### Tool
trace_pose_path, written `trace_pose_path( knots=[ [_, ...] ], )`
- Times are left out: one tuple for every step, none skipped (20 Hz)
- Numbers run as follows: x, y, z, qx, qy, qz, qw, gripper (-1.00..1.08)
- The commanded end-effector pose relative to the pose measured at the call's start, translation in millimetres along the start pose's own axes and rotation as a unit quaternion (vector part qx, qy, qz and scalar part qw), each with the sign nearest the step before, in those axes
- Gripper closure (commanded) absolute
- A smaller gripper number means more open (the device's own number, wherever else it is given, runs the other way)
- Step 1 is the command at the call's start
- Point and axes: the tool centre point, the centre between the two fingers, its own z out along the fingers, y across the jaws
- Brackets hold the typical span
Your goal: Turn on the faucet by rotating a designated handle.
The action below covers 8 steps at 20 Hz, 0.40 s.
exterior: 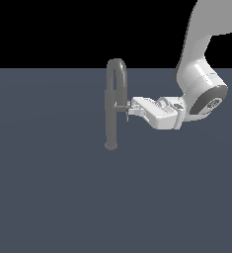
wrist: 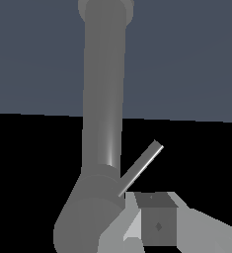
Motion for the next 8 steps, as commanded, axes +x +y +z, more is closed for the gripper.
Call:
trace_pose_path(
  knots=[
    [32,-26,0,0.023,0.027,0.003,0.9994,1.08],
    [35,-28,0,0.024,0.027,0.005,0.9993,1.08],
    [39,-29,0,0.025,0.027,0.007,0.9993,1.08],
    [42,-31,0,0.025,0.028,0.009,0.9993,1.08],
    [45,-33,1,0.026,0.028,0.011,0.9992,1.08],
    [49,-34,1,0.027,0.028,0.013,0.9992,1.08],
    [52,-36,1,0.028,0.028,0.014,0.9991,1.08],
    [52,-36,1,0.028,0.028,0.014,0.9991,1.08]
  ],
)
